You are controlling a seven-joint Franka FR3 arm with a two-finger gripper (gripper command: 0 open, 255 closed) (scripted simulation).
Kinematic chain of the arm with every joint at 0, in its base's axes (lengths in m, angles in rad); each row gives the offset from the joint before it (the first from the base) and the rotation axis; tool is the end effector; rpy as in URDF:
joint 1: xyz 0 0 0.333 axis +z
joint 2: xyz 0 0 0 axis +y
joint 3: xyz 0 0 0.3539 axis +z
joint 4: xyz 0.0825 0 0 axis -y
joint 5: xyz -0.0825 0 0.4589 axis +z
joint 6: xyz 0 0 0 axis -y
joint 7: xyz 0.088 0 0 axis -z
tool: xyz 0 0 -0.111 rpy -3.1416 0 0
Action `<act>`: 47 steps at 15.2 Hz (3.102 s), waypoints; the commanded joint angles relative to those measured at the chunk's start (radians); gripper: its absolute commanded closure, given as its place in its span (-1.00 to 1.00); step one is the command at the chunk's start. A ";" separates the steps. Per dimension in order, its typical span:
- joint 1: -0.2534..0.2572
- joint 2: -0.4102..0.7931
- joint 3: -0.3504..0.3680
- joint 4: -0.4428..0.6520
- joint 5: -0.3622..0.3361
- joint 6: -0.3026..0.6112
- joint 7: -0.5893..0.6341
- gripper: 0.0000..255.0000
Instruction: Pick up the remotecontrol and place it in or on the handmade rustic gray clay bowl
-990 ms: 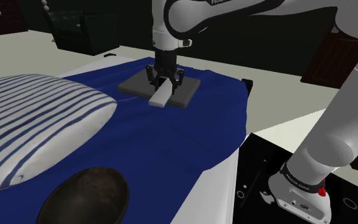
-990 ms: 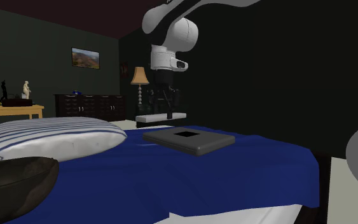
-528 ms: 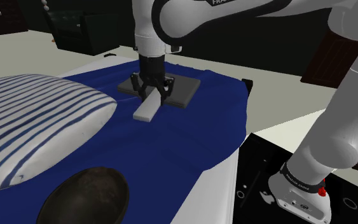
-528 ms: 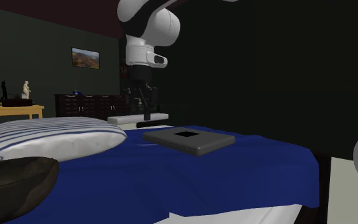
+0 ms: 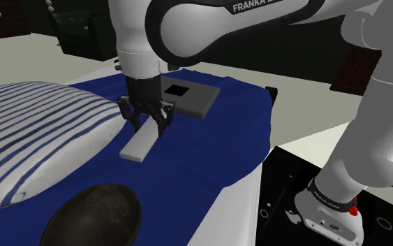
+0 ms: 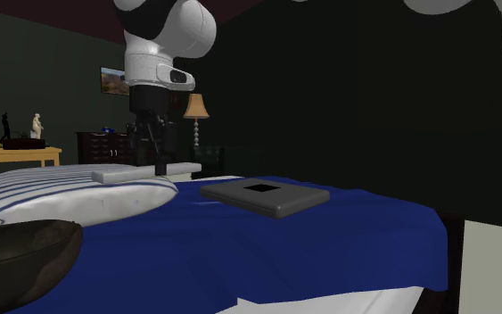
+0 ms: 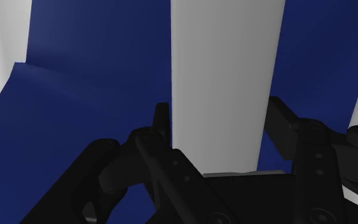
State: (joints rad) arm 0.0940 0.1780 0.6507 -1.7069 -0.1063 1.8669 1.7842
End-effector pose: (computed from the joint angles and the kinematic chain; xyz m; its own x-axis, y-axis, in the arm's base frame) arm 0.5267 0.4401 0.5140 0.5251 -0.8510 -0.0092 -0.8510 -0.5249 -0.0179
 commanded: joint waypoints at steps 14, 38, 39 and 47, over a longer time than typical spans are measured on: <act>0.408 0.381 0.028 0.504 -0.237 -0.195 0.367 1.00; 0.433 0.445 0.011 0.403 -0.275 -0.044 0.419 1.00; 0.434 0.446 0.011 0.405 -0.275 -0.045 0.419 -1.00; 0.449 0.436 0.017 0.494 -0.265 -0.138 0.406 -1.00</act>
State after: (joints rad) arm 0.5297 0.6073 0.6684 -1.2549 -0.3706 1.7638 2.1910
